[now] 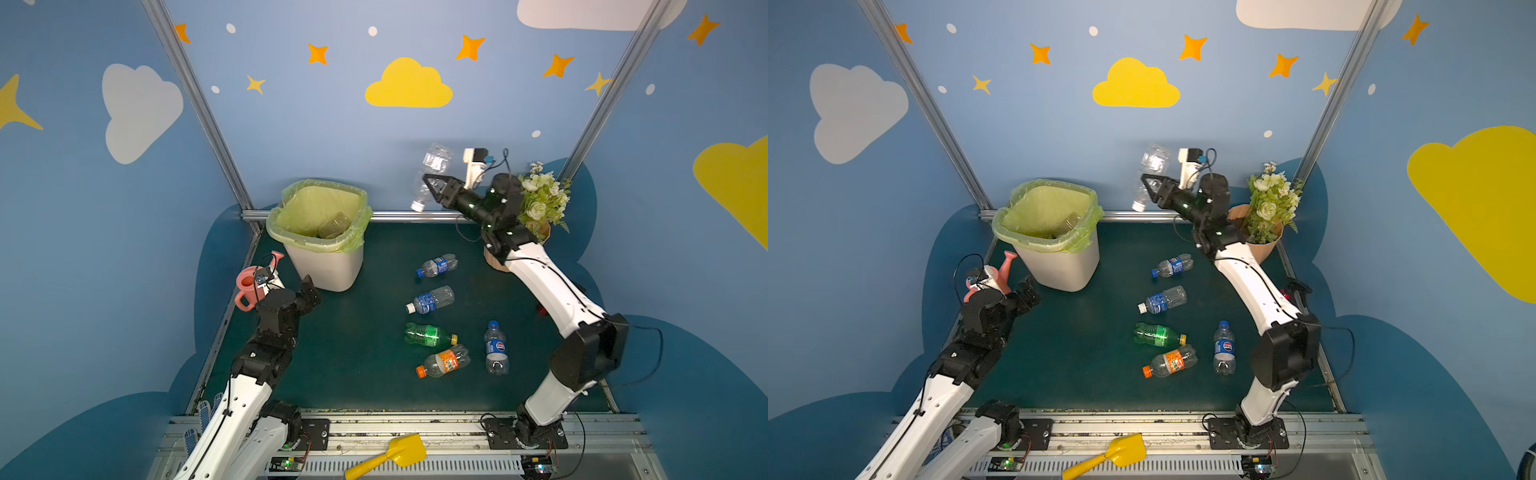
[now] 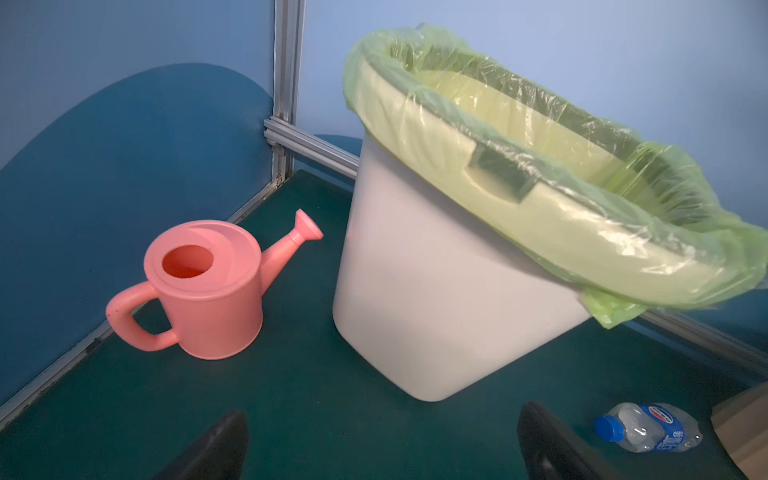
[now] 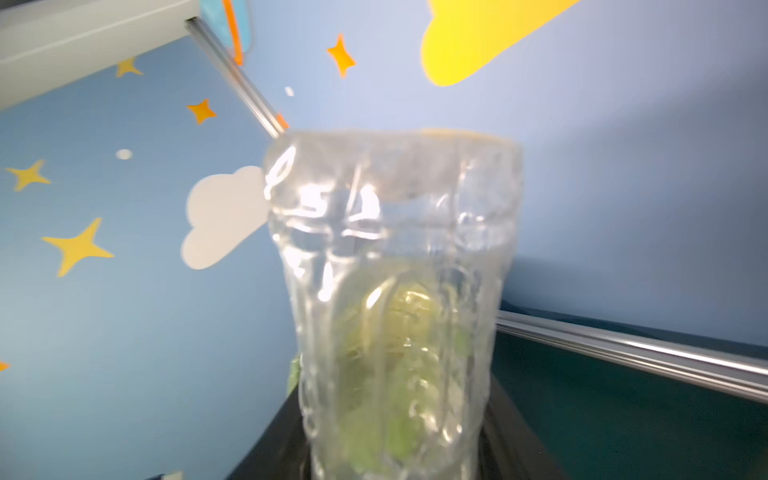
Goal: Throw the plastic bottles in the bin
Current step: 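Lift the plain clear bottle with the right gripper over the bin, then open the right gripper to drop the plain clear bottle into the bin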
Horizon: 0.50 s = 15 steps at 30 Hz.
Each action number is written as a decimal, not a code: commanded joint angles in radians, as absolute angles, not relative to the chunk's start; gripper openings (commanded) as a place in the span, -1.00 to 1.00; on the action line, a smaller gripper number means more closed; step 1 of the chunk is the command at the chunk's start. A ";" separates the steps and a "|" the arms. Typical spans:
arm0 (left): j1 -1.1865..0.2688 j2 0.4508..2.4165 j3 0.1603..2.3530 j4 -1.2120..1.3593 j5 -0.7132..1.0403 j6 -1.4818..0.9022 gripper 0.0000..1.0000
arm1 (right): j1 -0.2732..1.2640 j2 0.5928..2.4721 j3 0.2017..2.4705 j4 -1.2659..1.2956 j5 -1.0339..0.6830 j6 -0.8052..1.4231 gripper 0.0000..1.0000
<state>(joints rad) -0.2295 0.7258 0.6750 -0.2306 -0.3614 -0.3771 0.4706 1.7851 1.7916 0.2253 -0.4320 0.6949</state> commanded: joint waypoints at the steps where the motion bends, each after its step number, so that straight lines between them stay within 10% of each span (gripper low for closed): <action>1: -0.221 0.726 0.670 -0.239 -0.343 -0.367 1.00 | 0.563 1.973 1.986 0.252 -0.541 0.780 0.02; 8: -0.204 0.754 0.671 -0.242 -0.311 -0.394 1.00 | 0.660 2.462 2.955 -0.396 -0.608 0.576 0.64; 15: -0.202 0.757 0.674 -0.235 -0.275 -0.403 1.00 | 0.584 1.982 2.312 -0.146 -0.455 0.486 0.94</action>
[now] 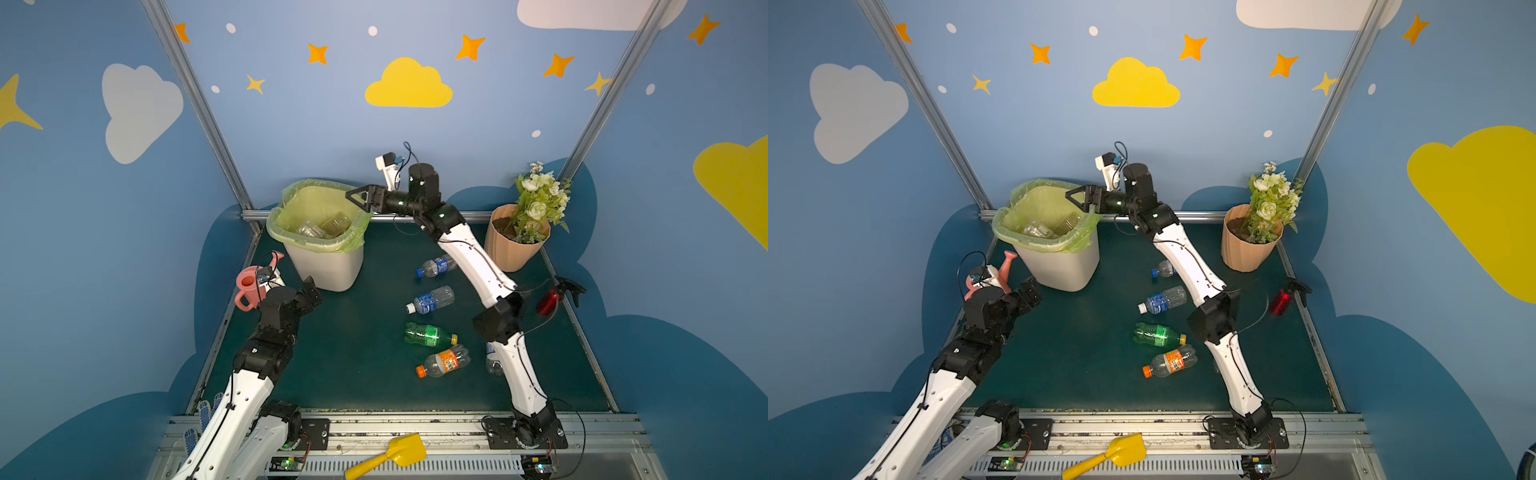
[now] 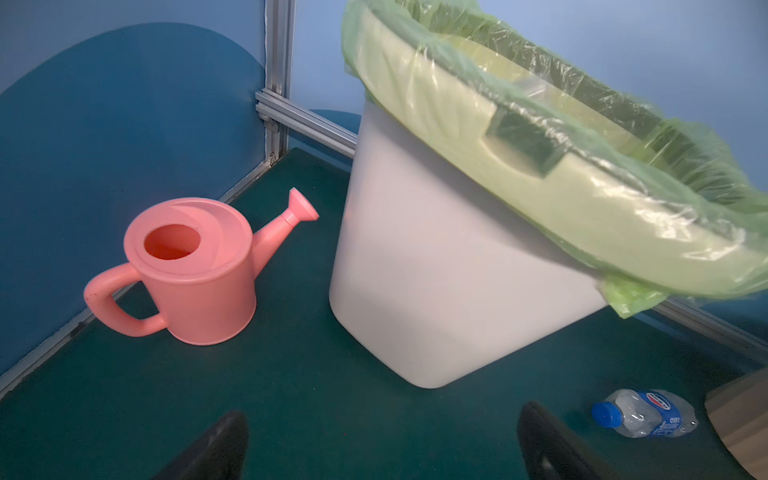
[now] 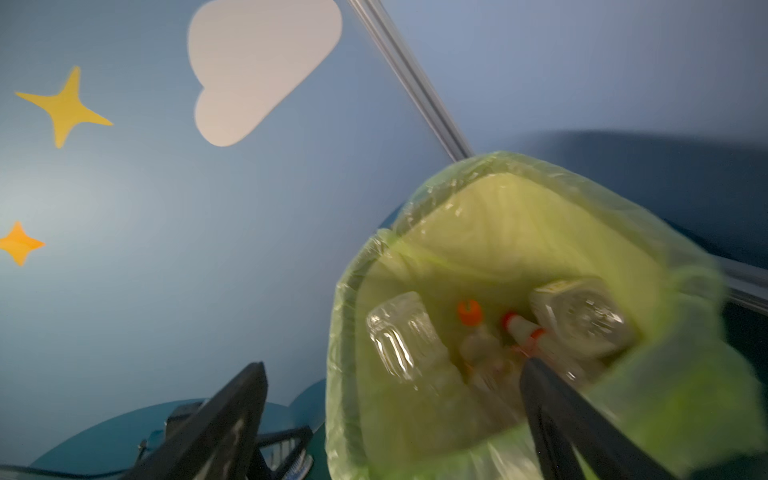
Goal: Throw the plastic bottles in the bin
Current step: 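Open the right gripper to drop the plain clear bottle into the bin, then draw the right gripper back toward the plant pot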
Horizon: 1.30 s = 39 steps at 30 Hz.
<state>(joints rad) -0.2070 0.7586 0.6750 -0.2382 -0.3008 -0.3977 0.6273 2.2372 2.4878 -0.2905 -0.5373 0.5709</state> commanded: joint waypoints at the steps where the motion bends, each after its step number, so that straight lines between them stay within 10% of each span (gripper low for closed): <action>1: -0.202 0.758 0.676 -0.236 -0.268 -0.404 1.00 | 0.575 1.912 2.222 -0.109 -0.425 0.463 0.94; 17: -0.221 0.776 0.672 -0.169 -0.176 -0.357 1.00 | 0.300 1.284 1.075 -0.174 -0.012 0.573 0.94; 26: -0.249 0.836 0.676 -0.127 -0.173 -0.335 1.00 | 0.275 1.151 0.871 -0.552 0.256 0.677 0.94; 39: -0.263 0.922 0.686 -0.072 -0.149 -0.316 1.00 | 0.274 1.048 0.677 -0.679 0.182 0.812 0.93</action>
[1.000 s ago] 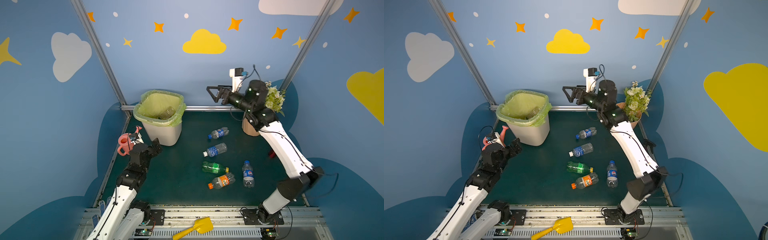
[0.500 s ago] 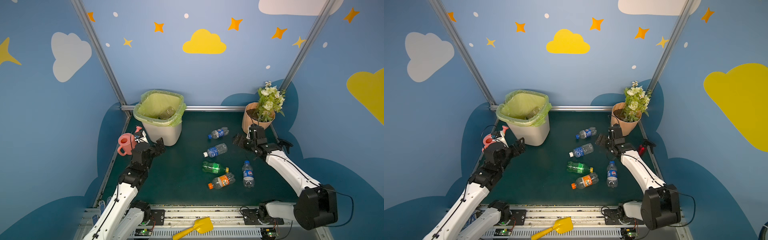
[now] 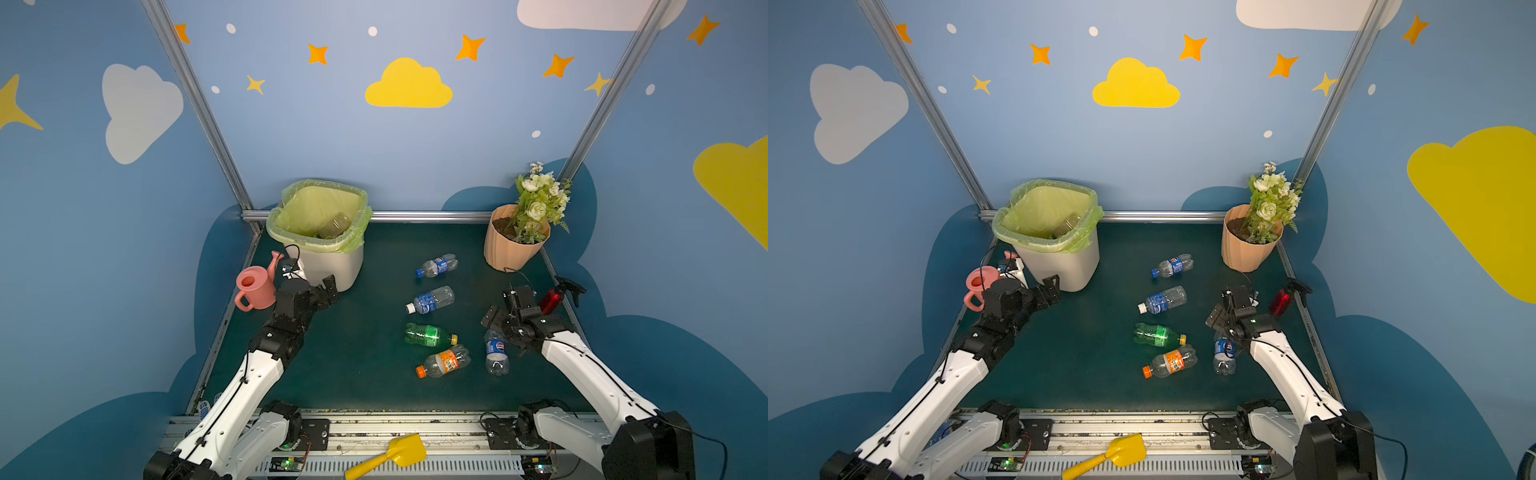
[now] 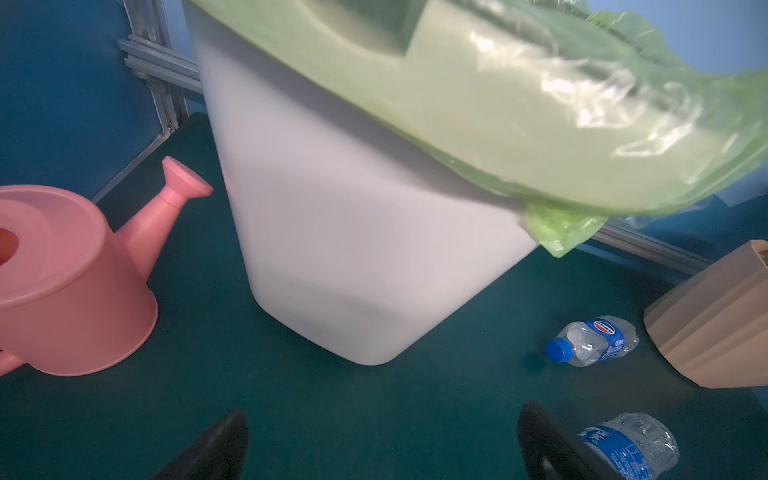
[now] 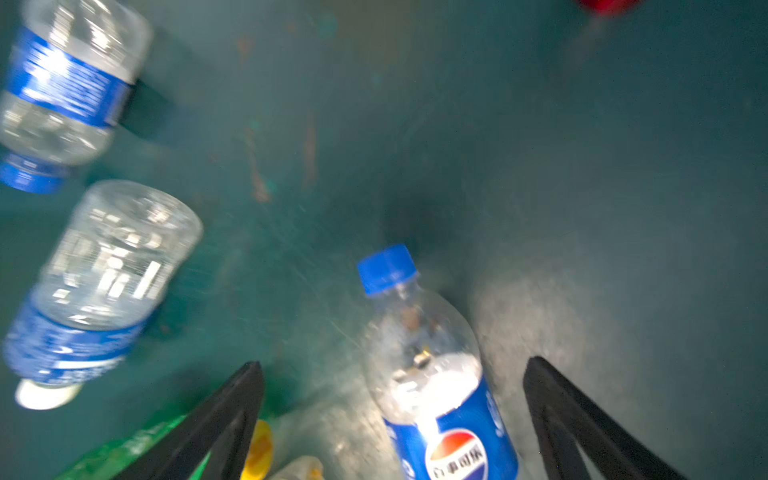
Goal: Throw the plastic bottles in the bin
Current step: 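Lower the right gripper and grasp the blue-capped Pepsi bottle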
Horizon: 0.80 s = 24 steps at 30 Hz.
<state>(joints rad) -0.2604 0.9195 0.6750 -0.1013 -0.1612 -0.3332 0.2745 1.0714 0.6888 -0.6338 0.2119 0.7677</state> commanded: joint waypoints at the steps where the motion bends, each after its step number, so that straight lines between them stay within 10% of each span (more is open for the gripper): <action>1: -0.263 0.926 0.687 -0.070 -0.149 -0.314 1.00 | 0.275 1.046 0.647 -0.679 0.167 0.813 0.91; 24: -0.267 0.894 0.681 -0.087 -0.165 -0.320 1.00 | 0.297 1.148 0.532 -0.522 0.039 0.791 0.28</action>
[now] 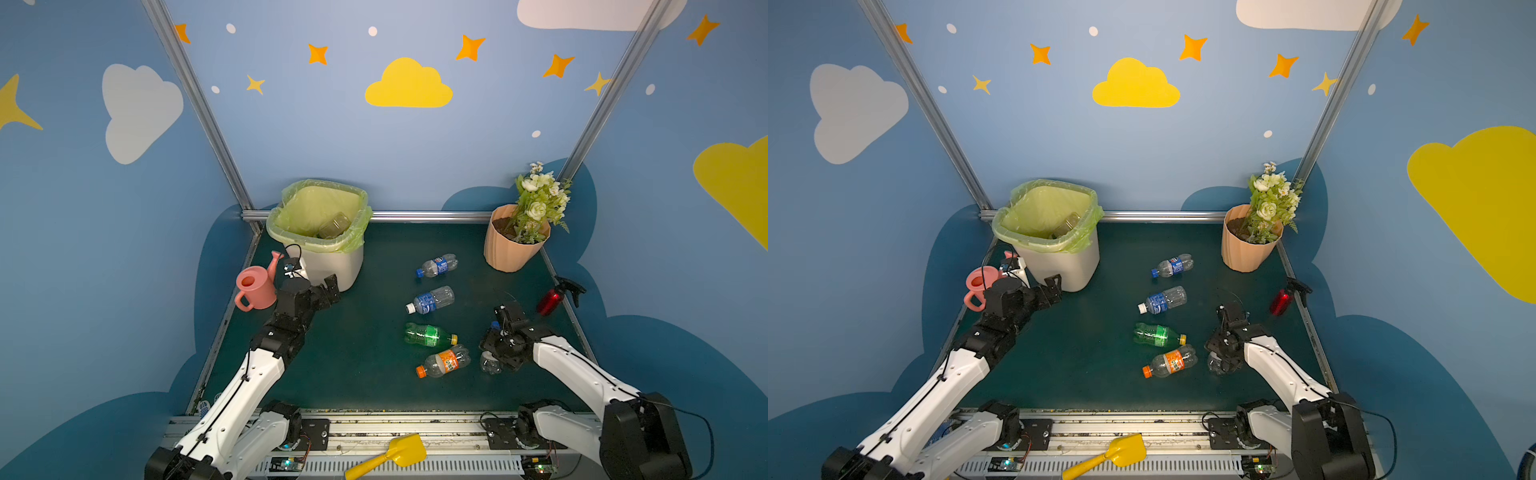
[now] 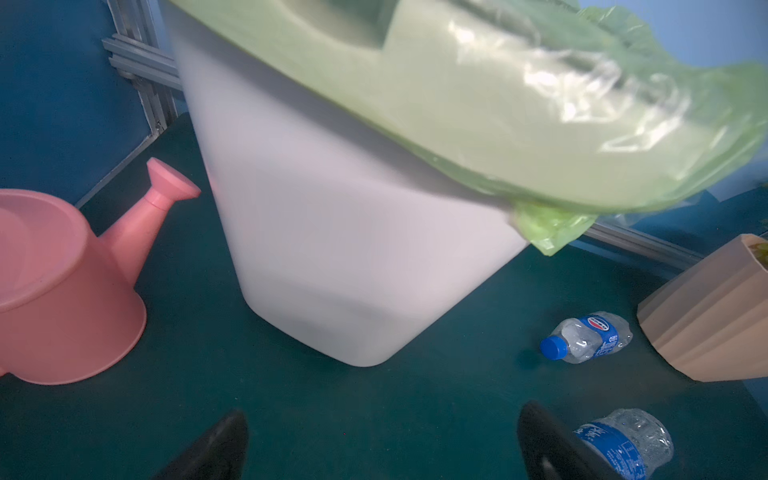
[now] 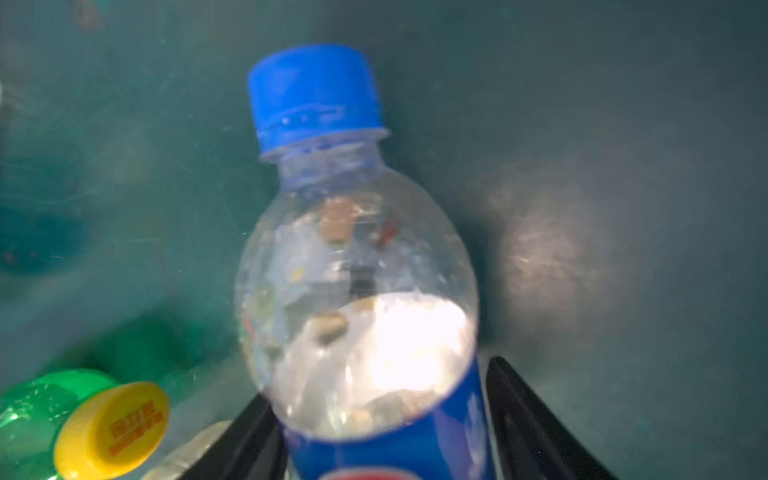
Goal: Throw the plastic bottles in the bin
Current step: 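Lower the right gripper and grasp the blue-capped Pepsi bottle, then lift the Pepsi bottle with the right gripper over the bin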
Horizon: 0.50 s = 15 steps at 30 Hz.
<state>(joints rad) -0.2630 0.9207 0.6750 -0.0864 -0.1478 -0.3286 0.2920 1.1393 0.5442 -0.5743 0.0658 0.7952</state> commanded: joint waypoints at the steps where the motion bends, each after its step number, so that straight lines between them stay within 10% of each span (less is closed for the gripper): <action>1: -0.267 0.889 0.679 -0.089 -0.168 -0.320 1.00 | 0.296 1.152 0.533 -0.510 0.035 0.790 0.23; 15: -0.267 0.853 0.672 -0.117 -0.213 -0.332 1.00 | 0.287 1.124 0.571 -0.222 -0.049 0.758 0.13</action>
<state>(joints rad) -0.2642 0.8665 0.6750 -0.0982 -0.1856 -0.3298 0.2897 1.1385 0.5327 -0.3218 -0.0219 0.7799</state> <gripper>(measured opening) 0.998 0.567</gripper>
